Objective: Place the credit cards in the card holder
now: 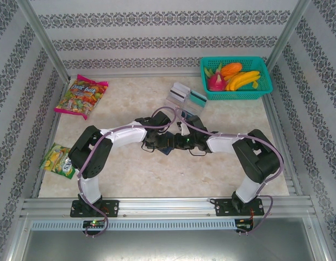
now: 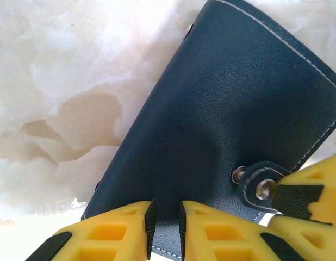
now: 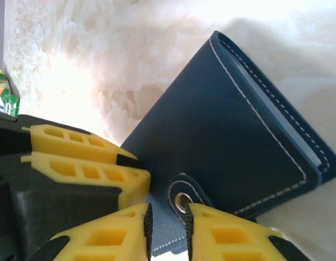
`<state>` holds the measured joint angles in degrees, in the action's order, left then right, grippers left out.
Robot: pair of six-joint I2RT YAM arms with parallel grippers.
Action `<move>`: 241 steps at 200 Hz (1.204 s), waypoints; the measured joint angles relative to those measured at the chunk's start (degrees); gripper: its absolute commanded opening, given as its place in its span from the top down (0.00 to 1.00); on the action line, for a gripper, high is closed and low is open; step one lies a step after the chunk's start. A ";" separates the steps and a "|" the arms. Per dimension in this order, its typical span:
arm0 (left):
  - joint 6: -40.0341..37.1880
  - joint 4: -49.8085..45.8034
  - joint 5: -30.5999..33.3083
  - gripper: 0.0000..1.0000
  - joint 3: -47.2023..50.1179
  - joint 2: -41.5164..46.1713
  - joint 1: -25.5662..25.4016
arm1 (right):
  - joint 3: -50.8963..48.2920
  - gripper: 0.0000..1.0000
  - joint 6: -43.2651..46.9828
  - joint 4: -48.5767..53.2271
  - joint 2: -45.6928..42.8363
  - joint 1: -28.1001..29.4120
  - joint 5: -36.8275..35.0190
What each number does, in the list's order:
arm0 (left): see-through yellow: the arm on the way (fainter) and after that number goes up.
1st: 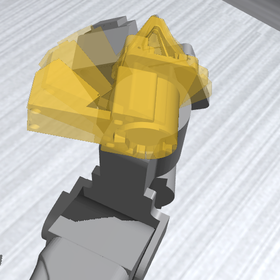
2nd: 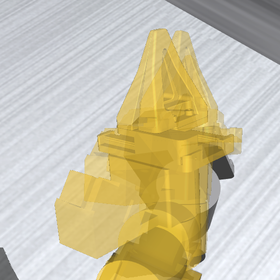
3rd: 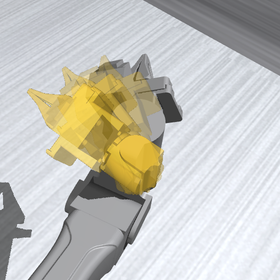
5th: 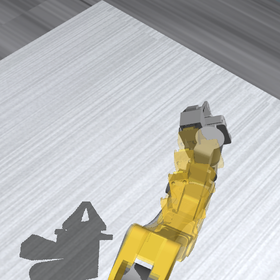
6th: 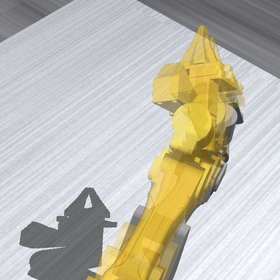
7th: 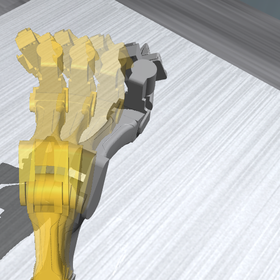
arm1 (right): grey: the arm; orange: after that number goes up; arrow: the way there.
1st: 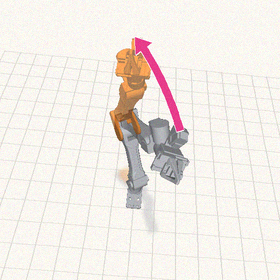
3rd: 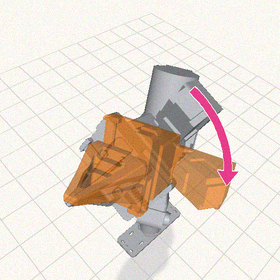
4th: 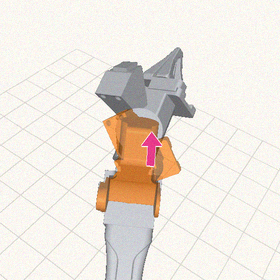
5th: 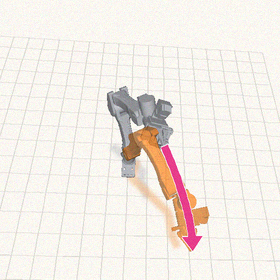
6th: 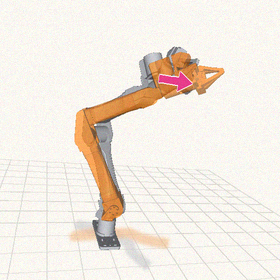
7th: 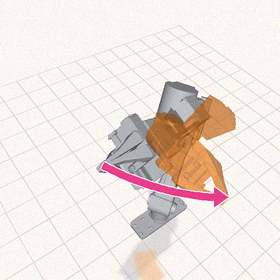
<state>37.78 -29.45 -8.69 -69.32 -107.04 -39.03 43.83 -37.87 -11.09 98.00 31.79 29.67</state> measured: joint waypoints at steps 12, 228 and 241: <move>0.02 0.15 0.00 0.76 0.13 0.07 0.00 | 0.48 0.77 -0.20 0.02 0.74 -0.02 0.02; 1.99 1.73 2.34 0.78 1.18 0.55 0.13 | 4.20 0.83 -7.63 -8.35 9.20 -2.45 8.61; 2.10 1.81 2.38 0.78 1.22 0.55 0.13 | 4.68 0.83 -8.11 -7.48 9.29 -2.43 8.59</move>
<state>39.88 -27.64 -6.31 -68.10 -106.50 -38.89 48.51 -45.98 -18.57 107.28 29.36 38.26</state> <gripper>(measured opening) 0.223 0.168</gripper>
